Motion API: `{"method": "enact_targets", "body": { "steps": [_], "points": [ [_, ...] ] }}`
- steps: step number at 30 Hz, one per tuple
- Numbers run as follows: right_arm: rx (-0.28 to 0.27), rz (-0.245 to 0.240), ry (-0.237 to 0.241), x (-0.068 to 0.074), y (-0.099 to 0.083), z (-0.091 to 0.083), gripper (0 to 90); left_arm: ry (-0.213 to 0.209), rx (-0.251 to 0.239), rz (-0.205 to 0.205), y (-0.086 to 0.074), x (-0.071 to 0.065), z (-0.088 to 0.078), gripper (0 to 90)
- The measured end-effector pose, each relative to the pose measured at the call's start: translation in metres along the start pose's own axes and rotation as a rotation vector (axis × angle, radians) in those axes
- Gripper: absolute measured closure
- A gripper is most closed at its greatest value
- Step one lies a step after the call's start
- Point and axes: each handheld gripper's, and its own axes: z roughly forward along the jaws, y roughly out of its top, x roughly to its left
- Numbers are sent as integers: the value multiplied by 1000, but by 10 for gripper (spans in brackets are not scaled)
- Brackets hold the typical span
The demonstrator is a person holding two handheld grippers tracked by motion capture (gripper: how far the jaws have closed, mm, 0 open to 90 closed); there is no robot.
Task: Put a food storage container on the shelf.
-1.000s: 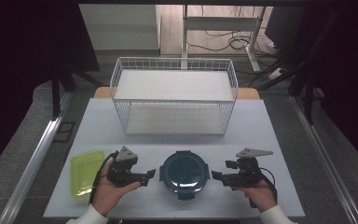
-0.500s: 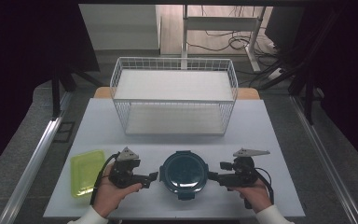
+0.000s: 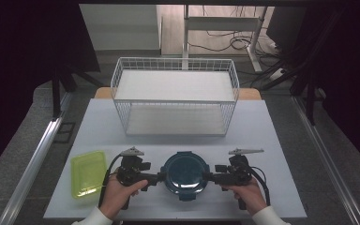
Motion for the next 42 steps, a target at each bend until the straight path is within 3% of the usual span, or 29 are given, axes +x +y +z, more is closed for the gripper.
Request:
{"method": "enact_targets", "body": {
  "steps": [3,9,16,17,25,30,34,38,42],
  "points": [
    [15,-2,-2,0,1,4,152,-16,5,-19,1,1,3,158],
    [36,47,12,-5,5,14,152,-61,10,-87,4,4,16,115],
    [56,64,37,-6,6,21,156,-112,48,-117,4,6,29,106],
    [63,73,41,-6,6,23,157,-134,50,-131,4,6,30,110],
    [91,81,53,-3,4,30,155,-130,82,-127,2,3,37,121],
    [98,95,59,-3,4,33,162,-157,97,-166,-1,9,41,130],
    [105,102,76,-2,4,33,189,-193,105,-168,-2,7,44,188],
    [112,156,90,-6,4,31,236,-183,102,-172,-3,5,45,188],
    [119,173,90,-5,4,30,246,-182,93,-182,-3,5,44,211]
  ]
}}
